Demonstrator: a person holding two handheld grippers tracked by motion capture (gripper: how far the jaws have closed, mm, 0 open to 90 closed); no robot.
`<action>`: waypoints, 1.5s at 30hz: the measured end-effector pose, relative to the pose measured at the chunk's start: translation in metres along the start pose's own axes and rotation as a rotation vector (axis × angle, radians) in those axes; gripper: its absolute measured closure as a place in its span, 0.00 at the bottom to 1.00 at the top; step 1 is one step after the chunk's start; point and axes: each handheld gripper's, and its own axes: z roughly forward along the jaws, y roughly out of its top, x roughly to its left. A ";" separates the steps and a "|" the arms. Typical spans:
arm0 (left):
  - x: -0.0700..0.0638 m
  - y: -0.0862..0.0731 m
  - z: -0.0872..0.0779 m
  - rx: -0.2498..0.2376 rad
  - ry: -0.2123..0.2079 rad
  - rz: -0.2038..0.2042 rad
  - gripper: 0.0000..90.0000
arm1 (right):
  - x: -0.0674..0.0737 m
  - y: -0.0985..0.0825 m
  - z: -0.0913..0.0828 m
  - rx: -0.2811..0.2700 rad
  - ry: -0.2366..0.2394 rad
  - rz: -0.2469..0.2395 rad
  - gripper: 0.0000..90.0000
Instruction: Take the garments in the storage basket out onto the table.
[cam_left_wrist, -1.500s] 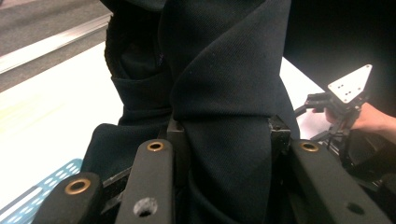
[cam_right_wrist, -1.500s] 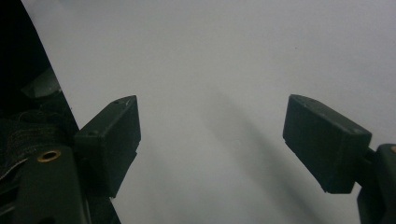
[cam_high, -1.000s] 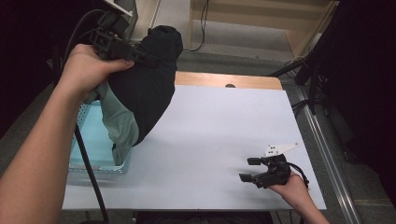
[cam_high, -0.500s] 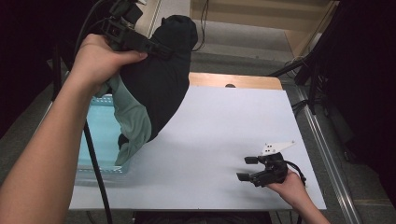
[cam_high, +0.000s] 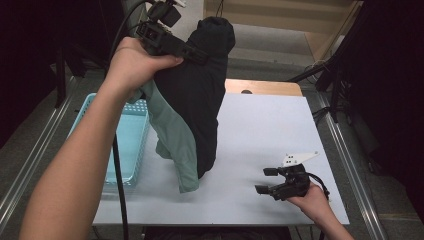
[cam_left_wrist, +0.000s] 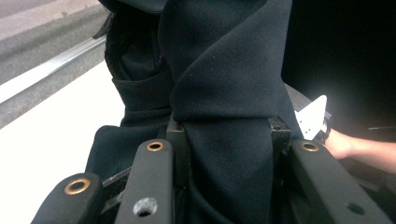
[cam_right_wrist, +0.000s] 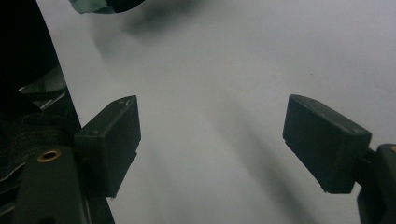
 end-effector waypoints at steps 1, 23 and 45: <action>-0.001 0.001 0.003 0.001 0.006 0.005 0.74 | 0.000 0.000 0.000 -0.001 0.001 0.000 0.20; -0.009 0.005 0.064 0.028 -0.006 0.041 0.73 | 0.000 -0.005 -0.007 -0.015 -0.011 0.015 0.20; 0.005 -0.030 0.119 0.020 -0.060 -0.003 0.73 | 0.000 -0.007 -0.010 -0.020 -0.022 0.018 0.20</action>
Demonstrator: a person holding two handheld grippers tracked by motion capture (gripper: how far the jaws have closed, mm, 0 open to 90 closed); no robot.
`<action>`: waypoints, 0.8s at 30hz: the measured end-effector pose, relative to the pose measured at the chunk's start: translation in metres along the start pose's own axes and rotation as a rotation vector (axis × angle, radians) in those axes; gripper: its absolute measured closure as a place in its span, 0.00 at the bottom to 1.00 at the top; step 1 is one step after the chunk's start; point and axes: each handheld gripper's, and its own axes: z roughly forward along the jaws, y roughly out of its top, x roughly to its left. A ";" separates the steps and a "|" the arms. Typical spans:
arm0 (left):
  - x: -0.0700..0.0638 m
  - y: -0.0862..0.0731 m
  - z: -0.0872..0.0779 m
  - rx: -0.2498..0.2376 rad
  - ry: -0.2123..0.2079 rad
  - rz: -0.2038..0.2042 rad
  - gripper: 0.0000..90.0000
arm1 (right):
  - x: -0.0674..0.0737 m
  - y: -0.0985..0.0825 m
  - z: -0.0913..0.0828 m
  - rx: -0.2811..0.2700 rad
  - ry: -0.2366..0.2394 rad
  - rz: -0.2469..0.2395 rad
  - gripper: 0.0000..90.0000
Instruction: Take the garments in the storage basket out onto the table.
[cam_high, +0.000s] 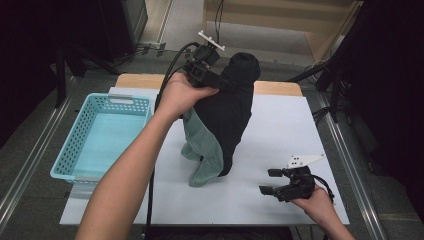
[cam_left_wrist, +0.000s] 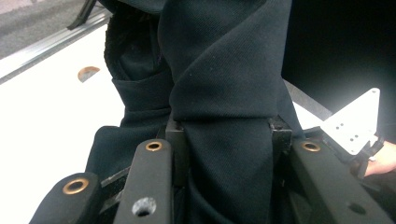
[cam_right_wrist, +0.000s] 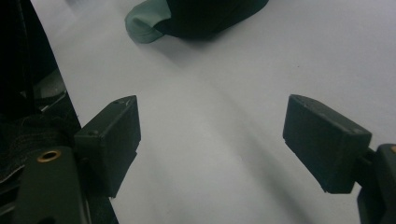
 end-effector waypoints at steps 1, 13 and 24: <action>0.001 -0.005 0.006 -0.002 -0.010 0.000 0.72 | 0.000 0.000 0.000 0.001 0.002 -0.001 0.20; 0.011 -0.041 0.039 -0.002 -0.050 -0.030 0.72 | 0.001 0.000 -0.001 -0.001 -0.009 0.007 0.20; 0.015 -0.068 0.071 0.023 -0.084 -0.052 0.72 | -0.002 -0.001 -0.001 -0.012 -0.017 0.022 0.20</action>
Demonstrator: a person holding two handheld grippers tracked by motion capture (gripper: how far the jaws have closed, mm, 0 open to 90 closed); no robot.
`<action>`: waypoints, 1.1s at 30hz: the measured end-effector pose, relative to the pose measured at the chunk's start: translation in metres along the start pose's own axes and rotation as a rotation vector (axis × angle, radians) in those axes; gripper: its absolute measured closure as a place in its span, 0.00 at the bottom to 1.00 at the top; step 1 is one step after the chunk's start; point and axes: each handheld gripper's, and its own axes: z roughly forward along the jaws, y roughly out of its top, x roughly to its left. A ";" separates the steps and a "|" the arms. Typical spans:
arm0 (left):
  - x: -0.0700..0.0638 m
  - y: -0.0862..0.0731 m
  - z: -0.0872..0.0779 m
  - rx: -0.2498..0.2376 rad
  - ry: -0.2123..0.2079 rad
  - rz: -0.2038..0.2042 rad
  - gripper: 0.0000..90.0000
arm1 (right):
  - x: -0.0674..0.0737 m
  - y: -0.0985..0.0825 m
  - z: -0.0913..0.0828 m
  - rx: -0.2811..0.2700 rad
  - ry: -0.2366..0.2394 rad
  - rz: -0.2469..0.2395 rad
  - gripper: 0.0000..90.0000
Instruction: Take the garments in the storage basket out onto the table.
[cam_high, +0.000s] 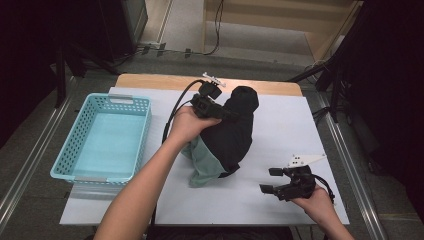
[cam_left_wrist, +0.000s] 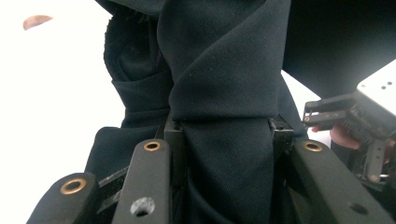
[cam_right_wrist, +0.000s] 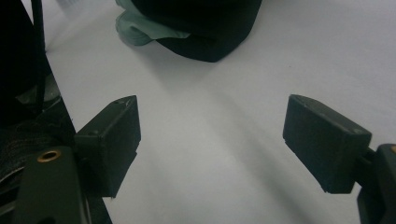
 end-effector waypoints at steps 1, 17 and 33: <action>0.000 -0.002 0.003 0.005 0.000 0.002 0.72 | -0.001 0.000 0.000 0.004 -0.004 0.000 0.20; 0.018 -0.031 0.054 0.047 -0.032 -0.012 0.70 | -0.012 0.004 0.004 -0.017 -0.009 0.016 0.20; 0.027 -0.063 0.082 0.039 0.149 0.000 0.52 | -0.015 0.003 0.001 -0.044 -0.049 0.034 0.21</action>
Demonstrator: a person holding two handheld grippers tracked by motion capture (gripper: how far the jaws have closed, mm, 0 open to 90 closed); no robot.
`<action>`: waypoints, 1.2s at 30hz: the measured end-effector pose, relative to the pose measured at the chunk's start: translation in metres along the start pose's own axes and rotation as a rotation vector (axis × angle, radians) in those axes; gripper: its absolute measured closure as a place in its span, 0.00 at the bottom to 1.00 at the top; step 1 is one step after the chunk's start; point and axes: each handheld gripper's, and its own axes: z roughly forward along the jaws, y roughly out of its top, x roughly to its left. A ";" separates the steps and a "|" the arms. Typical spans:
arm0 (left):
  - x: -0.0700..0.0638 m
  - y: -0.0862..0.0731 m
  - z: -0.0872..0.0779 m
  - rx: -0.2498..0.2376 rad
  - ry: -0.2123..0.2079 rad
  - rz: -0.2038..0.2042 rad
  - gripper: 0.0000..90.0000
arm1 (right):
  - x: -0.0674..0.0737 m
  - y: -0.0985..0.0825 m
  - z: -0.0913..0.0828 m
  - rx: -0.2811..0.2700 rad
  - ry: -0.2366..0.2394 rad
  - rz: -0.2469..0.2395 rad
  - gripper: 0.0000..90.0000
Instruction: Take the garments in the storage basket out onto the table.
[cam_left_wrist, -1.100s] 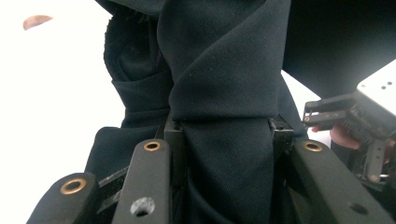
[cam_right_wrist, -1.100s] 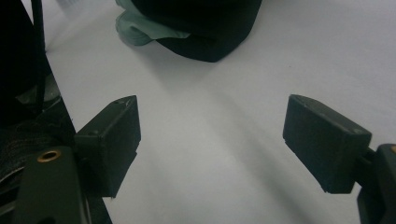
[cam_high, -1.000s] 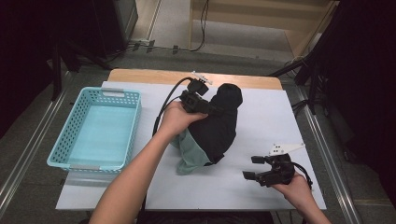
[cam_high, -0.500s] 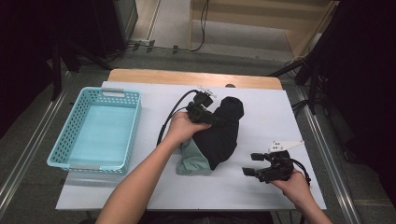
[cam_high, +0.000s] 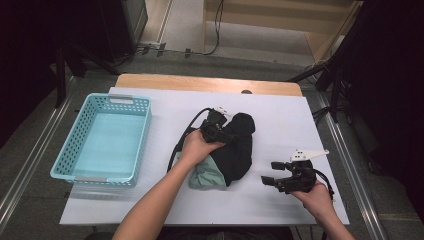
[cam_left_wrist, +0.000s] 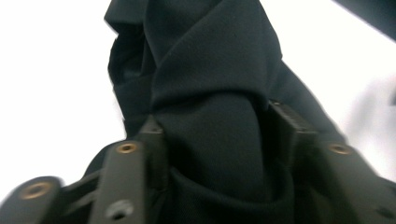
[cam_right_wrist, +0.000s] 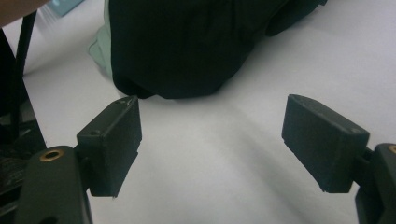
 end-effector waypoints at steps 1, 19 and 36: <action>0.000 0.000 0.000 0.000 0.000 0.000 0.47 | 0.002 0.000 -0.001 0.003 -0.003 -0.002 0.21; -0.018 0.008 -0.059 -0.022 0.039 0.056 0.29 | 0.015 0.000 0.006 0.029 0.006 -0.021 0.21; -0.024 -0.023 -0.090 -0.078 0.032 0.022 0.33 | 0.022 0.024 0.028 0.024 -0.028 -0.007 0.21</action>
